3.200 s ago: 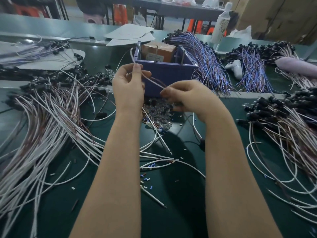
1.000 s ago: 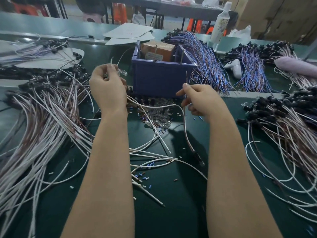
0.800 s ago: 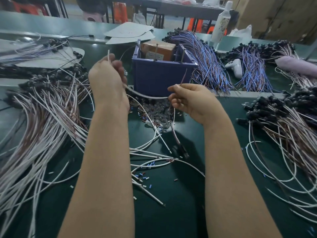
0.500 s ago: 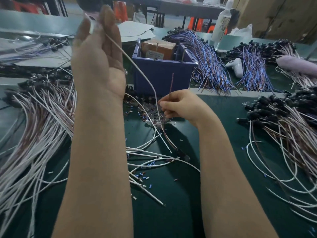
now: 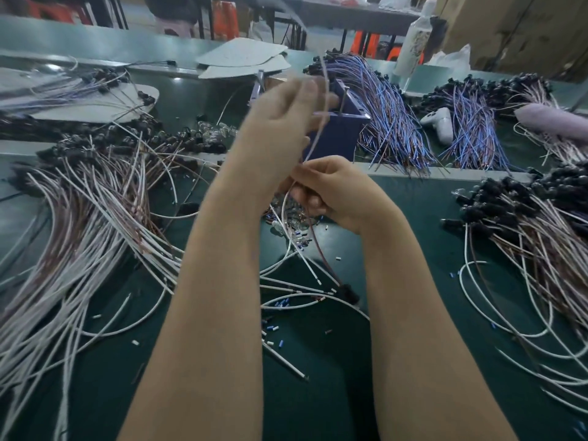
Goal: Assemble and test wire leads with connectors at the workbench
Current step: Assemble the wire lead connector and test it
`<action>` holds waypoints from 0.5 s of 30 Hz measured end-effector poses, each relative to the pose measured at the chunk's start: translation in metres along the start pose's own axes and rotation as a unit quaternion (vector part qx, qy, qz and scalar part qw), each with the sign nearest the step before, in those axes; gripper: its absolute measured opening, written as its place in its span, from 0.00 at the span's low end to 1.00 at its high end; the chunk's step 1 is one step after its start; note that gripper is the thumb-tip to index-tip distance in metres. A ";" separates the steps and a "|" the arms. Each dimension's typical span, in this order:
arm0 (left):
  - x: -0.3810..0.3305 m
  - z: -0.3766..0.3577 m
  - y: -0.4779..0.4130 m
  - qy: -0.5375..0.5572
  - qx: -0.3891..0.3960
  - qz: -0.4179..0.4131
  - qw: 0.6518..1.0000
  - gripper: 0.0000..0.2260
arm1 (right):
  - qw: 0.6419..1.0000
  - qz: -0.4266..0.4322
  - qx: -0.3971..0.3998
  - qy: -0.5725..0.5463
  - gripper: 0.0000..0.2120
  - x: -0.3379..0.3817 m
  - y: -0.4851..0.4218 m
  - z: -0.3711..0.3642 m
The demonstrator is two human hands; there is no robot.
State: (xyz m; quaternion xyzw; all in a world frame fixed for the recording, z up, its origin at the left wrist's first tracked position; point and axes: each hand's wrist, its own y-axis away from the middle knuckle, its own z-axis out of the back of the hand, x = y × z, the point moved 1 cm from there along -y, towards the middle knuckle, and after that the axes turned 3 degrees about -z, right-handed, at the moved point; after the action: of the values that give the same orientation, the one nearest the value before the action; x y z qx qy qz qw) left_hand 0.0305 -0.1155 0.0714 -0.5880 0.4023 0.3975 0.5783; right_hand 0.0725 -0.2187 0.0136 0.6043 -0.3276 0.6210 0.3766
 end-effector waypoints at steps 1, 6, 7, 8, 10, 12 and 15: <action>0.000 -0.003 -0.001 -0.032 0.007 -0.007 0.999 0.11 | 1.000 -0.015 0.011 0.004 0.22 -0.001 0.000 -0.001; 0.001 0.004 -0.004 -0.065 -0.122 -0.030 0.990 0.13 | 0.996 -0.052 0.065 0.016 0.13 -0.002 0.004 0.001; 0.002 0.011 -0.005 -0.055 -0.180 -0.019 0.982 0.15 | 0.996 -0.052 0.067 0.012 0.10 -0.001 0.005 0.003; 0.005 0.019 -0.007 -0.071 -0.230 -0.005 0.971 0.16 | 0.997 -0.051 0.058 0.006 0.08 -0.001 0.006 0.004; 0.012 0.031 -0.009 -0.155 -0.266 0.025 0.951 0.17 | 0.998 -0.050 -0.008 -0.028 0.09 0.000 0.007 0.009; 0.019 0.035 -0.009 -0.231 -0.227 0.055 0.944 0.16 | 0.990 -0.045 -0.111 -0.077 0.11 0.002 0.005 0.015; 0.020 0.031 -0.007 -0.295 -0.148 0.089 0.940 0.15 | 0.969 -0.016 -0.226 -0.098 0.09 0.005 0.002 0.019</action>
State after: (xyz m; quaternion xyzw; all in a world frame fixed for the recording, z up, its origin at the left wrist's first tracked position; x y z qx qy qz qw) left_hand 0.0447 -0.0850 0.0545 -0.4855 0.2008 0.6579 0.5396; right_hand 0.0808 -0.2358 0.0200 0.5664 -0.4854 0.4626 0.4791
